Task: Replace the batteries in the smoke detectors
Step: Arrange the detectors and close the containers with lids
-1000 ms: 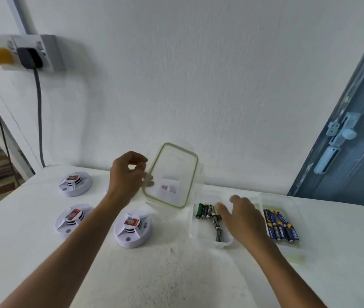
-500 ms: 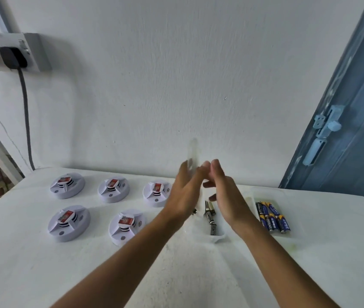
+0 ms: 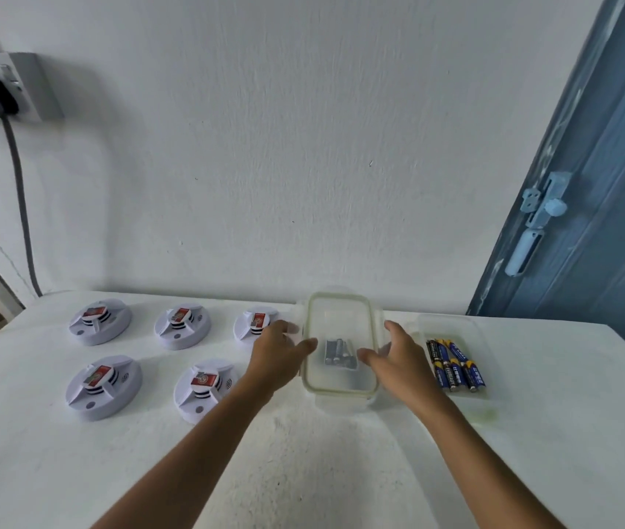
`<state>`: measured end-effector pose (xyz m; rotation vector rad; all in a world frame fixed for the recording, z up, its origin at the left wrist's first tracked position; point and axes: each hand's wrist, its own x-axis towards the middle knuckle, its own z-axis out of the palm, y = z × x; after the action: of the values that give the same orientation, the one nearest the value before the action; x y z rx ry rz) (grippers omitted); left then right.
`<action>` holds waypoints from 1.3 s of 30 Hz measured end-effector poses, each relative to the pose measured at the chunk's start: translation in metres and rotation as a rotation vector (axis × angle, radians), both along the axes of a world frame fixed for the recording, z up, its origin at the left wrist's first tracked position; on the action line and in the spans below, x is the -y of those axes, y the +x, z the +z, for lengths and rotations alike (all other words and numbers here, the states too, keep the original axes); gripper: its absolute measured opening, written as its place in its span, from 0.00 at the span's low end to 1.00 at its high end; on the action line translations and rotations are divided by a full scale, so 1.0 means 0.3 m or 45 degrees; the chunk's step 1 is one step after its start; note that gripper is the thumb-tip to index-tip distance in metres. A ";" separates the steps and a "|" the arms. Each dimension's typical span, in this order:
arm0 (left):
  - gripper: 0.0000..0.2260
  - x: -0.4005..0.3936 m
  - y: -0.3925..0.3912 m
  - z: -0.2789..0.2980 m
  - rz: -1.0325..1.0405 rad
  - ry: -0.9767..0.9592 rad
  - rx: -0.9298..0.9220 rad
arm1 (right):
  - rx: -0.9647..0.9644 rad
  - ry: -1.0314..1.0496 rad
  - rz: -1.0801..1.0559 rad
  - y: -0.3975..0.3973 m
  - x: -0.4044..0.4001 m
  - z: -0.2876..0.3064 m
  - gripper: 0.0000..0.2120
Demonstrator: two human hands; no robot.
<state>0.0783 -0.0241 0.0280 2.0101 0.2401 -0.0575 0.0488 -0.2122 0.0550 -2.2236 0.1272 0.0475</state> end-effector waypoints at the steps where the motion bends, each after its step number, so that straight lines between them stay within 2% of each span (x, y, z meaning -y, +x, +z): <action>1: 0.19 -0.002 0.002 -0.014 -0.001 0.067 -0.021 | -0.017 -0.036 0.003 -0.003 0.000 -0.011 0.28; 5: 0.28 -0.004 0.002 -0.060 -0.009 0.123 -0.081 | -0.083 -0.128 -0.001 -0.003 -0.005 -0.031 0.25; 17: 0.30 -0.018 -0.011 -0.073 -0.008 -0.015 -0.138 | -0.139 -0.052 0.006 -0.016 0.006 -0.041 0.25; 20: 0.30 -0.017 -0.008 -0.083 0.033 -0.016 -0.078 | -0.135 -0.010 0.001 0.001 0.008 -0.061 0.23; 23: 0.31 -0.012 -0.016 -0.082 0.060 0.023 -0.060 | -0.121 -0.042 0.029 0.029 0.019 -0.107 0.15; 26: 0.30 0.002 -0.044 -0.072 0.041 0.177 0.094 | -0.114 -0.062 0.000 0.028 0.017 -0.111 0.15; 29: 0.27 0.019 -0.077 -0.082 -0.081 0.344 0.271 | 0.016 -0.053 -0.088 0.006 -0.002 -0.114 0.18; 31: 0.22 0.027 -0.104 -0.086 -0.141 0.185 0.235 | 0.087 -0.022 -0.122 -0.009 -0.026 -0.141 0.16; 33: 0.18 0.044 -0.134 -0.089 -0.197 -0.136 0.124 | 0.091 0.070 -0.163 -0.022 -0.058 -0.184 0.16; 36: 0.22 0.050 -0.151 -0.123 -0.201 -0.469 0.027 | 0.089 0.243 -0.241 -0.040 -0.091 -0.196 0.23; 39: 0.32 0.041 -0.144 -0.146 -0.154 -0.694 -0.065 | 0.078 0.439 -0.318 -0.030 -0.093 -0.214 0.26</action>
<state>0.0352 -0.0364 -0.0157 1.4787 0.1173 -0.2265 0.0397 -0.1844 -0.0093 -1.8494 0.3359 -0.1271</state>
